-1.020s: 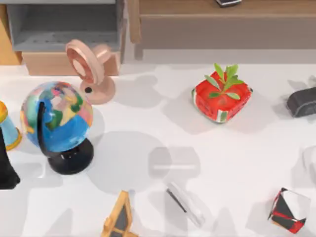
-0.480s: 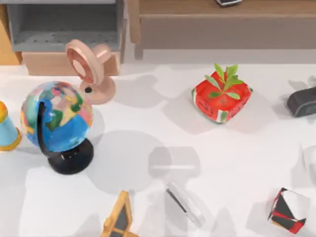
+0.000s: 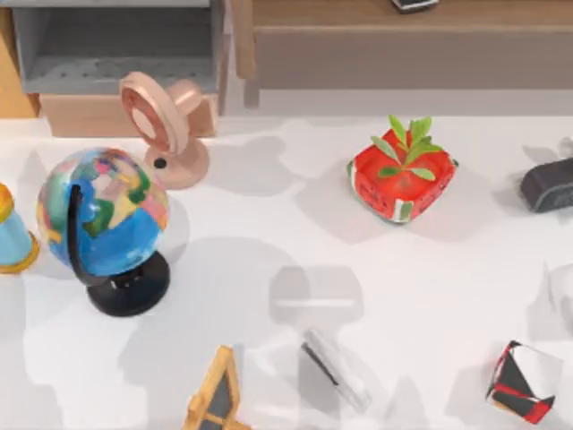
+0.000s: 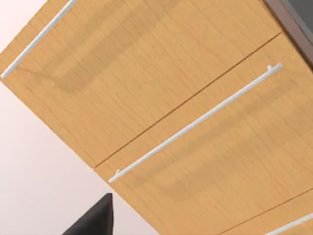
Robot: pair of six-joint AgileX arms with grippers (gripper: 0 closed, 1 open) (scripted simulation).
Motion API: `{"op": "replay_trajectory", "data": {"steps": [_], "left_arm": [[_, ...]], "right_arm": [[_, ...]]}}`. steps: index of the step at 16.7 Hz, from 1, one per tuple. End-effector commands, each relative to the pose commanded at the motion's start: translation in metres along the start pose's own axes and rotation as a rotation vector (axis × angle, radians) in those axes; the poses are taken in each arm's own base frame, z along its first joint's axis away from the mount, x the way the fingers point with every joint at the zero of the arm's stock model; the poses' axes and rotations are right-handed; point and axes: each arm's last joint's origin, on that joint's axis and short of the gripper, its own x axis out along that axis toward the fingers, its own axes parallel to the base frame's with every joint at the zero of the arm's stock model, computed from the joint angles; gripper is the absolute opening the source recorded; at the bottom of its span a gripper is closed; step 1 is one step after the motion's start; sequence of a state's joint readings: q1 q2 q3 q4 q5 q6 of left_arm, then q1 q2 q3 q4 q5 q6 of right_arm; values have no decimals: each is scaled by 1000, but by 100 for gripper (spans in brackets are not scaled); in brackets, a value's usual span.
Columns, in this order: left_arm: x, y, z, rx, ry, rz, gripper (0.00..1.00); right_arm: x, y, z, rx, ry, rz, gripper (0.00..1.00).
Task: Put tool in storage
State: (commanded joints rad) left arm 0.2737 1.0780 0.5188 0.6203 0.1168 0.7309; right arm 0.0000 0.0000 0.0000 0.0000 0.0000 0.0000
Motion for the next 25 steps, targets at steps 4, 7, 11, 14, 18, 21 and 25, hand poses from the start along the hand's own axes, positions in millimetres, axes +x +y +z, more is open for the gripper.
{"op": "replay_trajectory", "data": {"steps": [4, 7, 11, 14, 18, 21, 25], "left_arm": [[57, 3, -25, 261, 6, -15, 100], [88, 17, -33, 460, -46, 55, 100], [135, 10, -75, 701, -82, 63, 100], [163, -13, -119, 802, -103, 1, 100], [181, -41, -162, 863, -146, -76, 100], [182, -56, -182, 842, -148, -132, 100], [182, -57, -184, 840, -148, -137, 100]], "right_arm": [[0, 0, 0, 0, 0, 0, 100], [0, 0, 0, 0, 0, 0, 100], [0, 0, 0, 0, 0, 0, 100], [0, 0, 0, 0, 0, 0, 100], [0, 0, 0, 0, 0, 0, 100], [0, 0, 0, 0, 0, 0, 100], [0, 0, 0, 0, 0, 0, 100]]}}
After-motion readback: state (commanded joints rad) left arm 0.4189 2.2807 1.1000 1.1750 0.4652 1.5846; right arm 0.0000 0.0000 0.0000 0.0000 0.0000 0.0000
